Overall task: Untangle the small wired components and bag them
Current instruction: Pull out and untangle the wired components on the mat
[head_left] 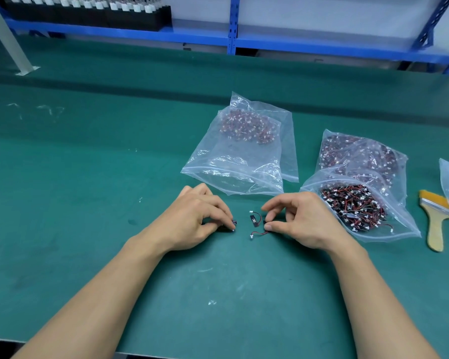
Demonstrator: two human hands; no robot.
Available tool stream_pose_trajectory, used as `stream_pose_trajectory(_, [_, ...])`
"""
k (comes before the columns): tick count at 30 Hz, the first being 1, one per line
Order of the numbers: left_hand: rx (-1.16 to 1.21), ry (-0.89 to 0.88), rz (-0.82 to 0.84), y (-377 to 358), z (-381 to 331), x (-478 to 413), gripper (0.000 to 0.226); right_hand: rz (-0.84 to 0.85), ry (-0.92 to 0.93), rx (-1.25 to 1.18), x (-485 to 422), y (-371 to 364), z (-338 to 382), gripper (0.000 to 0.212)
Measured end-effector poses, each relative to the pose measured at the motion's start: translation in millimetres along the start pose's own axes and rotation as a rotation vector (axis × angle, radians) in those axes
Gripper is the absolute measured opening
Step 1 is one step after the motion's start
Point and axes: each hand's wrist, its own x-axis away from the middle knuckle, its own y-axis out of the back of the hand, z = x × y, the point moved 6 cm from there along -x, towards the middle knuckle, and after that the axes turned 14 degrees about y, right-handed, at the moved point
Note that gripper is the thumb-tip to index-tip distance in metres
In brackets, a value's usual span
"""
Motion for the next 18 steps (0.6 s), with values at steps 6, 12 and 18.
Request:
stream_pose_trajectory(6, [0.019,0.020,-0.022,1,1,1,0.039,0.005,0.018,-0.056,0,-4,0,0.029])
stream_pose_trajectory(12, [0.076,0.016,-0.152,10,2,1,0.036,0.010,0.017,-0.068,0,-3,0,0.029])
stream_pose_trajectory(18, [0.103,0.013,-0.151,8,2,-1,0.026,-0.003,0.028,-0.055,0,-4,4,0.025])
